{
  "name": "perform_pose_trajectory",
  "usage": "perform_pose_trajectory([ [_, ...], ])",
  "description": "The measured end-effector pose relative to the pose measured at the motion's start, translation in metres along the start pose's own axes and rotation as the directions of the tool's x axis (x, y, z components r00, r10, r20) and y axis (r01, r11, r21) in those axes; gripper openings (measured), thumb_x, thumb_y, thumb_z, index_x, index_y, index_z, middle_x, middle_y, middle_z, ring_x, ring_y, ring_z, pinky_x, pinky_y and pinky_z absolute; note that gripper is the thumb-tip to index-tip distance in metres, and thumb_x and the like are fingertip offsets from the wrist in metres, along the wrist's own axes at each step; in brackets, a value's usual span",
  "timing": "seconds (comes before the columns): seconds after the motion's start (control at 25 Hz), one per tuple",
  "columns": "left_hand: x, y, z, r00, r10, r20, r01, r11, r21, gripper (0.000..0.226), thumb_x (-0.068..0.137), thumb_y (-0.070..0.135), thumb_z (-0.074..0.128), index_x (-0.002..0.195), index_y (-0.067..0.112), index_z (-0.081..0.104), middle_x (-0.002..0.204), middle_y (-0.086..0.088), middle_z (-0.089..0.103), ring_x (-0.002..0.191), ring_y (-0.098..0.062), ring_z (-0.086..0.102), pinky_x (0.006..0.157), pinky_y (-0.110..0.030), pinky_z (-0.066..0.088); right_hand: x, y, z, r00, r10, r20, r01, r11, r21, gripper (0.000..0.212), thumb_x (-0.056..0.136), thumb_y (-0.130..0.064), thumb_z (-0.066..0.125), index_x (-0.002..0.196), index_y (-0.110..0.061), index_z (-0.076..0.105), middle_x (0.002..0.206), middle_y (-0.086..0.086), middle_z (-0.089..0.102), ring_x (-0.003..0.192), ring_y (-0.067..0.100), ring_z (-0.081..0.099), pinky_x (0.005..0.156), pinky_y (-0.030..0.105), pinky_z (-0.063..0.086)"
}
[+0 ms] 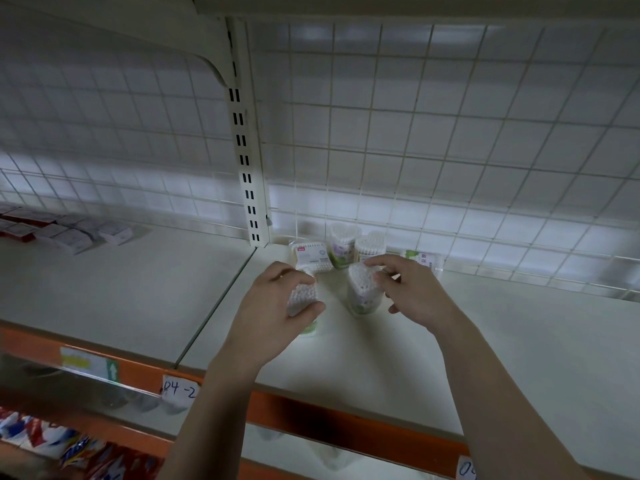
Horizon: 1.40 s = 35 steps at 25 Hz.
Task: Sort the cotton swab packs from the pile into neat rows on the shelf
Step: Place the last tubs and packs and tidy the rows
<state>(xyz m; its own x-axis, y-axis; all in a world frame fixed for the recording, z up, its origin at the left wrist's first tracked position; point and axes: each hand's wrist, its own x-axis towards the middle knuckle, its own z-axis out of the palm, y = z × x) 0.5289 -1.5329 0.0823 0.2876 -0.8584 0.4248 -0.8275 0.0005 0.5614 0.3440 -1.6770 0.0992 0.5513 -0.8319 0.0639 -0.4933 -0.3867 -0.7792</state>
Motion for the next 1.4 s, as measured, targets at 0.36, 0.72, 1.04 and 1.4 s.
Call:
perform_pose_trajectory([
  [0.36,-0.004,0.001,-0.003,1.000,-0.013,-0.014,0.013,1.000,0.004,0.047,0.071,0.053,0.057,0.110,0.026,0.064,0.107,0.014,0.054,0.097,-0.003,0.055,0.088,-0.021,0.045,0.000,-0.004,0.017,0.991,-0.127,-0.027,0.120,0.975,-0.188,0.054,0.076,-0.050,0.069,0.124,-0.027,0.057,0.121,-0.001,0.057,0.102,0.015,0.055,0.086,0.029,0.045],
  [0.72,-0.004,0.002,-0.002,0.998,-0.063,-0.016,0.064,0.996,0.067,0.059,0.067,0.058,0.063,0.114,0.022,0.064,0.101,0.007,0.061,0.091,-0.013,0.060,0.080,-0.029,0.049,-0.008,-0.007,0.024,0.984,-0.119,-0.132,0.091,0.976,-0.198,0.056,0.072,-0.027,0.075,0.124,-0.028,0.055,0.123,-0.002,0.053,0.107,0.017,0.055,0.083,0.027,0.042],
  [1.04,0.009,0.054,0.022,0.996,0.074,0.044,-0.072,0.997,-0.040,0.058,0.070,0.053,0.064,0.120,0.022,0.063,0.114,0.004,0.061,0.103,-0.015,0.057,0.088,-0.033,0.048,-0.047,0.014,-0.034,0.954,-0.108,-0.279,0.038,0.969,-0.246,0.058,0.071,-0.023,0.075,0.127,-0.020,0.056,0.124,-0.001,0.056,0.108,0.019,0.056,0.086,0.028,0.044],
  [1.4,0.000,0.192,0.102,0.956,0.262,0.130,-0.243,0.959,-0.146,0.065,0.072,0.050,0.063,0.128,0.017,0.059,0.117,0.008,0.057,0.104,-0.010,0.054,0.088,-0.021,0.043,-0.154,0.082,-0.163,0.891,-0.067,-0.448,-0.097,0.938,-0.332,0.060,0.075,-0.023,0.074,0.131,-0.016,0.054,0.125,0.000,0.056,0.109,0.018,0.055,0.082,0.017,0.034],
])
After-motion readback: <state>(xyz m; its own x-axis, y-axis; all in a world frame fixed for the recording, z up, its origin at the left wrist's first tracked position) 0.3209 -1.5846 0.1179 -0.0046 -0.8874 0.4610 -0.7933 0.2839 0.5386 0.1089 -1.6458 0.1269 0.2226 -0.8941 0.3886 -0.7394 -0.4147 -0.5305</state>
